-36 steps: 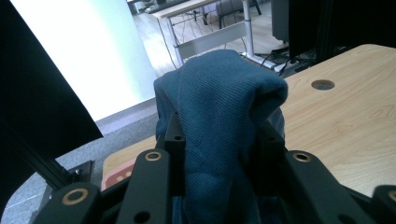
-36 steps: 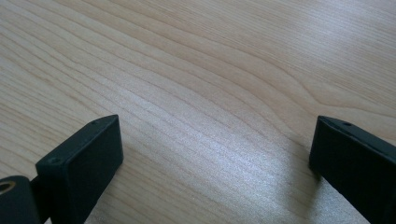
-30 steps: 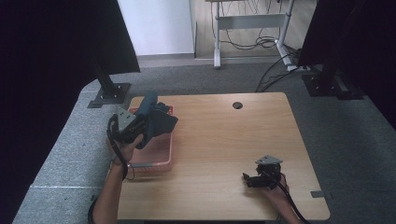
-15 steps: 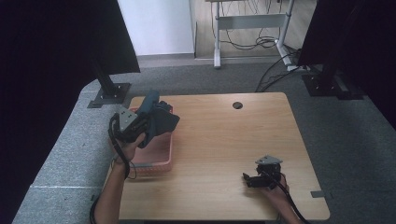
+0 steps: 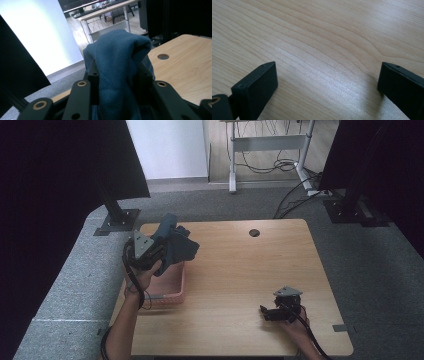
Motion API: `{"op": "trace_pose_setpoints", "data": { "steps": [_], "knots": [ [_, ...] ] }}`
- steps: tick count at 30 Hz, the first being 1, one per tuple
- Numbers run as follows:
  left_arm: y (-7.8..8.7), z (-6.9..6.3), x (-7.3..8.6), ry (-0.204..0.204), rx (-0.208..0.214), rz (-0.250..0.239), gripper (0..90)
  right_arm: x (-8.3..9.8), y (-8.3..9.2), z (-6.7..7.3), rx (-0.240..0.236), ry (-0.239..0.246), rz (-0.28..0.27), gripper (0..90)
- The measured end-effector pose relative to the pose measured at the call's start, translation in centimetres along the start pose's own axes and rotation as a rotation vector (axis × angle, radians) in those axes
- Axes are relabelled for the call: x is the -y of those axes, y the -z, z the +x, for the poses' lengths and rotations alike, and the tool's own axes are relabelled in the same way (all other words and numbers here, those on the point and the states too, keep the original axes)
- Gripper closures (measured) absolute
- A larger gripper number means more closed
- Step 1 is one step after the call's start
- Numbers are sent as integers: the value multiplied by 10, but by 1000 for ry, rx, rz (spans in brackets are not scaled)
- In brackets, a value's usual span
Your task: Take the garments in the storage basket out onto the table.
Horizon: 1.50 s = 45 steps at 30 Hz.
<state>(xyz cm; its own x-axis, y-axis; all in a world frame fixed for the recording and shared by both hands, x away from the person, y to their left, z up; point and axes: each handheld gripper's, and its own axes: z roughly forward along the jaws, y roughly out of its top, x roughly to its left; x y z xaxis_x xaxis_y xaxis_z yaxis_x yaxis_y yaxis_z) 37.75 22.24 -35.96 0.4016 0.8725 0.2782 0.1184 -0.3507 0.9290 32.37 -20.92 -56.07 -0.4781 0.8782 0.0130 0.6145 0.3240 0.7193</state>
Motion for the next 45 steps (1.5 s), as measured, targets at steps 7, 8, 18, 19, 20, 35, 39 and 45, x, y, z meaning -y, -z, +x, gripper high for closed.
{"op": "trace_pose_setpoints", "data": {
  "steps": [7, 8, 18, 19, 20, 35, 39, 45],
  "knots": [
    [-3, -4, -7, 1, 3, -11, 654, 0, 0, 0, -1, 1, 1, 22],
    [-3, -4, -8, 1, 2, -15, 654, 0, 0, 0, 0, 1, 1, 23],
    [-7, -9, -18, -4, 7, -28, 653, 0, 0, 0, -3, 3, 0, 24],
    [-7, -10, -18, -2, 6, -29, 653, 0, 0, 0, -3, 3, 0, 24],
    [-8, -11, -19, 0, 7, -29, 653, 0, 0, 0, -3, 3, 0, 24],
    [-18, -29, -33, -22, 44, -45, 654, 0, 1, 0, -5, 4, 2, 24],
    [-20, -33, -36, -29, 51, -48, 654, 0, 1, 0, -5, 4, 1, 24],
    [-22, -38, -40, -33, 59, -55, 654, 0, 1, 0, -5, 5, 1, 24]
  ]
}}
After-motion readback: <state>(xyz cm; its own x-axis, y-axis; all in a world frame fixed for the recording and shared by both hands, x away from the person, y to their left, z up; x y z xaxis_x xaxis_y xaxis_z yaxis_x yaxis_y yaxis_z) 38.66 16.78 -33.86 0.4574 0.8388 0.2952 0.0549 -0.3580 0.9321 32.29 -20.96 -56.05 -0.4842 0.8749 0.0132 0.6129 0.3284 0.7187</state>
